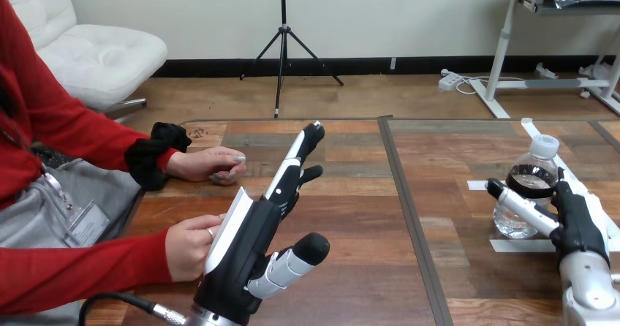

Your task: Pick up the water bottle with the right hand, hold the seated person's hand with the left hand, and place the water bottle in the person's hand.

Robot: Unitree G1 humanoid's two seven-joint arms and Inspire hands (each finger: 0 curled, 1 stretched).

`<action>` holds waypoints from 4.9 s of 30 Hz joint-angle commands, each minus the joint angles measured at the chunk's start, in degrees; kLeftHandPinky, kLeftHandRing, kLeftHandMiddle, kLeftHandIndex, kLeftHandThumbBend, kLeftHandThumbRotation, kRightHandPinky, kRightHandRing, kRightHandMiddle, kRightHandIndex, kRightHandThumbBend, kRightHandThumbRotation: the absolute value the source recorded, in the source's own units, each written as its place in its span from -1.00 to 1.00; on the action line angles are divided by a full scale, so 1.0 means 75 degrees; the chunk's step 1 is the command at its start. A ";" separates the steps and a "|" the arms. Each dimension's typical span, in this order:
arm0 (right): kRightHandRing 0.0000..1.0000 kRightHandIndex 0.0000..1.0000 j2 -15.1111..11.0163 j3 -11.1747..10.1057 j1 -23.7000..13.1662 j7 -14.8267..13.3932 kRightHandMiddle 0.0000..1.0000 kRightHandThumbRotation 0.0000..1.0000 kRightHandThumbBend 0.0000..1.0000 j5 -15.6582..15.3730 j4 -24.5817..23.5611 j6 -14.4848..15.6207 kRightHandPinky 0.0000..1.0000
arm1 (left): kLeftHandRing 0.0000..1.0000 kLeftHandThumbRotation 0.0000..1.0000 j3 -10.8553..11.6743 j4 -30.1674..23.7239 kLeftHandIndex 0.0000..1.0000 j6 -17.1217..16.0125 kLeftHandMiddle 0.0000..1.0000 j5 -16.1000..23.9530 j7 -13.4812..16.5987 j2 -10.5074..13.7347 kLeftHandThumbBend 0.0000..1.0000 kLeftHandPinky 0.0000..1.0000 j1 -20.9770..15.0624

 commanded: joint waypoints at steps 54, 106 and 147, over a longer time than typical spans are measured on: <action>-0.25 -0.21 0.0897 -0.0706 -0.0834 0.0482 -0.13 -1.00 0.58 0.1217 -0.0363 0.0003 -0.35 | 1.00 0.96 -0.0577 -0.0608 1.00 -0.0093 1.00 -0.1114 -0.0402 -0.0778 0.77 1.00 -0.0394; -0.32 -0.22 0.1210 0.0297 0.2206 0.2292 -0.21 -1.00 0.50 0.1280 -0.6671 0.0311 -0.40 | 1.00 0.83 0.0221 -0.0654 1.00 0.0058 1.00 -0.0433 0.0027 -0.0365 0.97 1.00 -0.0605; -0.31 -0.20 0.1330 0.0772 0.3405 0.2887 -0.21 -1.00 0.63 0.0938 -0.8807 0.0470 -0.39 | 0.83 0.27 0.2081 -0.0666 0.83 0.0310 0.81 0.1656 0.2864 0.0354 1.00 0.77 -0.0646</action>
